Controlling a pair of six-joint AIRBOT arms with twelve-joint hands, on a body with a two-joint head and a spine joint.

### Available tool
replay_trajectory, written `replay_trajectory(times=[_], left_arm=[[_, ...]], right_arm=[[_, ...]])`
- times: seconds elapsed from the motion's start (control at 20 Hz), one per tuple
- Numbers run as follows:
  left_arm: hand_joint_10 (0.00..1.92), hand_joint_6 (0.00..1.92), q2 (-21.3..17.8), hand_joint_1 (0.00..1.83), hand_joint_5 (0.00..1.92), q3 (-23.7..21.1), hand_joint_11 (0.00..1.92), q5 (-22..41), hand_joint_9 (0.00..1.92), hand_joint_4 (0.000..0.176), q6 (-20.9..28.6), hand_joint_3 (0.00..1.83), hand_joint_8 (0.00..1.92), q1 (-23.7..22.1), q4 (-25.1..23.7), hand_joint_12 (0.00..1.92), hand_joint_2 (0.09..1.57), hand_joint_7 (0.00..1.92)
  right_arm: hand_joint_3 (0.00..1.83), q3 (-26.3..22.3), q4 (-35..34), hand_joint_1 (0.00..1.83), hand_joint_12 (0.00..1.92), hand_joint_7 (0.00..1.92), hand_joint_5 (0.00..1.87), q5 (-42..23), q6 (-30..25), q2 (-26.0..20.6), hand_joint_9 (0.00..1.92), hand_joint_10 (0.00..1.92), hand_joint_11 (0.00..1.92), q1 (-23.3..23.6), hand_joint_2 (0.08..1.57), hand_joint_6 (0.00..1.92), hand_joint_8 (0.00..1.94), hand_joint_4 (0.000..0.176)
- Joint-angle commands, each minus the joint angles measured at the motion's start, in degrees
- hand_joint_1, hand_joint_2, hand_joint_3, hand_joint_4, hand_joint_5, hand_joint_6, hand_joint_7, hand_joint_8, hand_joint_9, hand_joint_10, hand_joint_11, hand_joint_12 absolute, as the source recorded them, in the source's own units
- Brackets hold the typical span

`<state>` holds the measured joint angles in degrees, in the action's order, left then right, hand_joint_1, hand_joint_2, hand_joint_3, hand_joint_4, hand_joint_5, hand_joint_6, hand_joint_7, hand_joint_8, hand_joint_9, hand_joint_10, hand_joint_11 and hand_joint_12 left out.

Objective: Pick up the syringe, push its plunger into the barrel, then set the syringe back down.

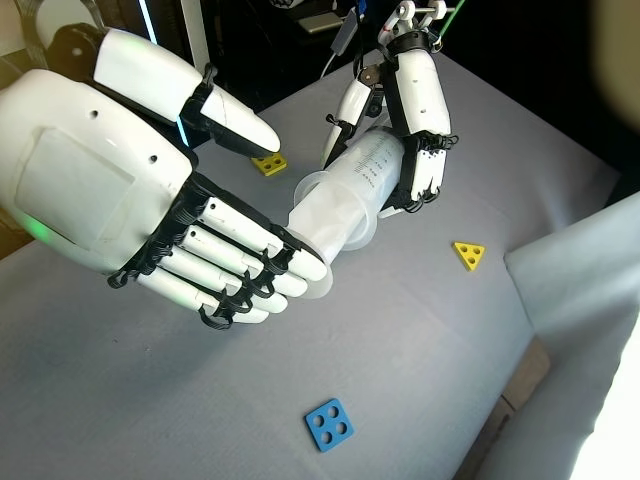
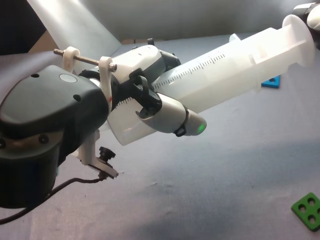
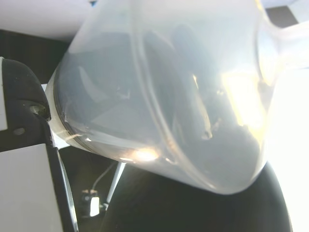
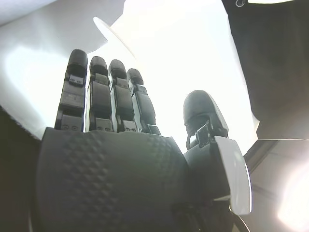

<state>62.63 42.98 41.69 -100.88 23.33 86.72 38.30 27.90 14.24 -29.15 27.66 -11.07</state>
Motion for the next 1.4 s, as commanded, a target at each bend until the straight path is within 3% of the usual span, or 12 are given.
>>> replay_trajectory(times=[0.0, 0.35, 0.5, 0.8, 0.85, 0.9, 0.95, 1.0, 1.35], left_arm=[[1.51, 1.10, 0.3, 1.34, 0.86, 0.1, 0.42, 0.3, 0.68, 0.000, 0.7, 0.00, 1.38, -0.9, -4.2, 1.53, 1.21, 0.76], [1.47, 1.10, 0.2, 1.35, 0.87, 0.1, 0.45, 0.3, 0.70, 0.000, 0.7, 0.00, 1.33, -1.0, -4.4, 1.49, 1.19, 0.79], [1.53, 1.16, 0.3, 1.34, 0.84, 0.1, 0.36, 0.3, 0.65, 0.000, 0.6, 0.00, 1.38, -1.0, -4.4, 1.57, 1.22, 0.74], [1.52, 1.12, 0.3, 1.34, 0.85, 0.0, 0.38, 0.3, 0.67, 0.000, 0.6, 0.00, 1.37, -1.1, -4.7, 1.59, 1.21, 0.77], [1.33, 1.06, 0.3, 1.22, 0.89, 0.1, 0.39, 0.3, 0.65, 0.000, 0.6, 0.00, 1.40, -1.1, -4.8, 1.59, 1.20, 0.77], [1.27, 1.05, 0.3, 1.20, 0.90, 0.0, 0.40, 0.3, 0.66, 0.000, 0.6, 0.00, 1.41, -1.2, -4.9, 1.57, 1.19, 0.77], [1.46, 1.08, 0.3, 1.31, 0.87, 0.0, 0.40, 0.3, 0.67, 0.000, 0.6, 0.00, 1.38, -1.2, -4.9, 1.55, 1.20, 0.77], [1.50, 1.08, 0.3, 1.34, 0.86, 0.0, 0.41, 0.3, 0.68, 0.000, 0.6, 0.00, 1.39, -1.3, -4.9, 1.55, 1.20, 0.77], [1.55, 1.16, 0.4, 1.33, 0.83, -0.1, 0.31, 0.3, 0.62, 0.000, 0.6, 0.00, 1.45, -1.3, -5.3, 1.64, 1.23, 0.73]], right_arm=[[0.00, -0.4, 0.1, 0.00, 0.33, 0.13, 0.14, -6.6, -0.6, 0.4, 0.11, 0.00, 0.00, 0.3, 1.44, 0.00, 0.00, 0.000], [0.00, -0.8, 0.1, 0.00, 0.37, 0.14, 0.16, -7.2, -0.4, 2.2, 0.12, 0.00, 0.00, 0.0, 1.43, 0.00, 0.00, 0.000], [0.00, -1.3, 0.1, 0.00, 0.34, 0.13, 0.15, -7.2, -0.1, 2.9, 0.11, 0.00, 0.00, -0.1, 1.44, 0.00, 0.00, 0.000], [0.00, -1.5, 0.1, 0.00, 0.31, 0.12, 0.14, -7.2, 0.0, 5.1, 0.10, 0.00, 0.00, -0.3, 1.43, 0.00, 0.00, 0.000], [0.00, -1.7, 0.1, 0.00, 0.32, 0.13, 0.14, -7.2, 0.0, 5.6, 0.11, 0.00, 0.00, -0.3, 1.43, 0.00, 0.00, 0.000], [0.00, -1.9, 0.1, 0.00, 0.34, 0.14, 0.15, -7.2, 0.0, 6.0, 0.12, 0.01, 0.00, -0.3, 1.43, 0.00, 0.00, 0.000], [0.00, -2.2, 0.3, 0.00, 0.35, 0.14, 0.15, -7.2, 0.0, 6.6, 0.12, 0.01, 0.00, -0.3, 1.43, 0.00, 0.01, 0.000], [0.00, -2.4, 0.4, 0.00, 0.35, 0.14, 0.15, -7.2, 0.0, 7.0, 0.12, 0.01, 0.00, -0.3, 1.43, 0.00, 0.01, 0.000], [0.00, -3.9, 1.3, 0.00, 0.34, 0.13, 0.15, -7.2, 0.0, 9.5, 0.11, 0.00, 0.00, -0.3, 1.43, 0.00, 0.00, 0.000]])
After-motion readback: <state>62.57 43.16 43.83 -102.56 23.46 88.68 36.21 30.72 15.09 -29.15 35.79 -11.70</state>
